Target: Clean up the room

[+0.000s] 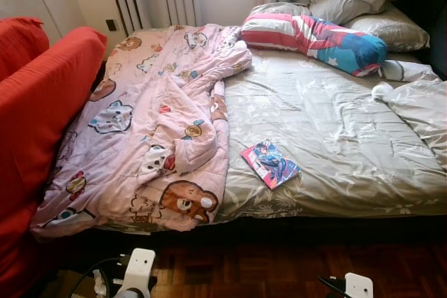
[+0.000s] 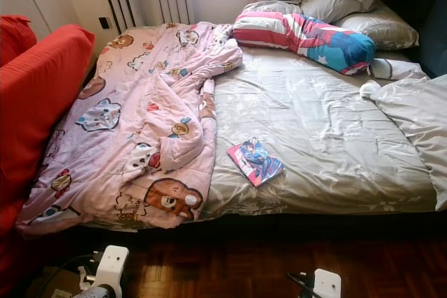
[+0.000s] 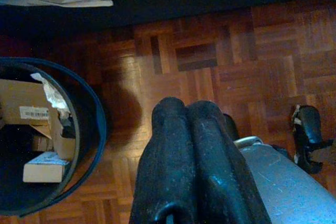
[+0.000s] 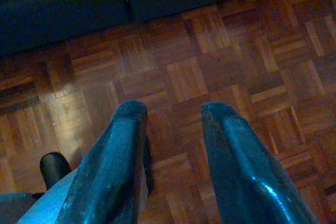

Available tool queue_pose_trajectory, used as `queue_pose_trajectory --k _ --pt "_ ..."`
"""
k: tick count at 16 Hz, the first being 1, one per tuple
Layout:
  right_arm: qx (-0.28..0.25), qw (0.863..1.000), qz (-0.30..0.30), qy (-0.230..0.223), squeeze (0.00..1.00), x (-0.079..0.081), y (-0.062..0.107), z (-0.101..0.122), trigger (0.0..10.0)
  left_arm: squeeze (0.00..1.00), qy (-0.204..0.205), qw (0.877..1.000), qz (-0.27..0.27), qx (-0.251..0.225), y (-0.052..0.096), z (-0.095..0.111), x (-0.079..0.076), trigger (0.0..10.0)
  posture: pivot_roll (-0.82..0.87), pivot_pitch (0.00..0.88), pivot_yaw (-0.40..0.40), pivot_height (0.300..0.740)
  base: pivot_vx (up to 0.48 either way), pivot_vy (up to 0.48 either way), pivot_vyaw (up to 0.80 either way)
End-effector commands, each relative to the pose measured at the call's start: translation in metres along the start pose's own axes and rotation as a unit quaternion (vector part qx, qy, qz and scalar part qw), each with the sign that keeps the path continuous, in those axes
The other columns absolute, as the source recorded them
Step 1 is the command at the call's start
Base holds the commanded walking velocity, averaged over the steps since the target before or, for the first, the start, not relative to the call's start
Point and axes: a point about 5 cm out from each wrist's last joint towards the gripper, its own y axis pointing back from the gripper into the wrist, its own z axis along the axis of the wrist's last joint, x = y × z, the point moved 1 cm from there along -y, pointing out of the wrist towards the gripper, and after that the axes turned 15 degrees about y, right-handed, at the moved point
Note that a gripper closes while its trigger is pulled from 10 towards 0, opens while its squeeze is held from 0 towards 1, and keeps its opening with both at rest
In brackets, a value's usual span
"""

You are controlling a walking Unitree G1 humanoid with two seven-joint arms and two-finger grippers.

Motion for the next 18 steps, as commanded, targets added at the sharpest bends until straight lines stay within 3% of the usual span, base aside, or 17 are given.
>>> queue_pose_trajectory --k 1,6,9,13,14,18 --pt "0.014 1.0 0.001 -0.004 0.0 -0.001 0.002 -0.007 10.0 0.0 0.0 1.0 0.003 0.021 0.002 -0.011 0.002 10.0 -0.01 0.0 0.044 0.74 0.0 0.0 0.0" --pt "0.017 1.0 0.002 -0.007 0.0 -0.001 0.002 -0.008 10.0 0.0 -0.003 0.999 0.011 0.038 0.006 -0.022 0.012 10.0 -0.01 0.0 0.047 0.74 0.0 0.0 0.0" --pt "0.021 1.0 0.009 0.006 0.0 0.001 0.002 -0.01 10.0 0.0 0.017 0.998 0.032 0.046 0.013 -0.03 0.031 10.0 -0.01 0.0 0.047 0.74 0.0 0.0 0.0" --pt "0.025 0.999 0.017 0.029 0.0 0.001 0.003 -0.013 10.0 0.0 0.003 0.998 0.022 0.05 0.011 -0.032 0.022 10.0 -0.01 0.0 0.047 0.74 0.0 0.0 0.23" --pt "0.025 1.0 0.009 0.011 0.0 0.0 0.003 -0.014 10.0 0.0 0.003 0.999 0.02 0.05 0.011 -0.031 0.021 10.0 -0.01 0.0 0.047 0.74 0.0 0.0 0.0" --pt "0.018 1.0 0.011 0.006 0.0 0.001 0.003 -0.011 10.0 0.0 -0.003 0.998 0.02 0.056 0.012 -0.033 0.022 10.0 -0.01 0.0 0.051 0.74 0.0 0.0 0.0"
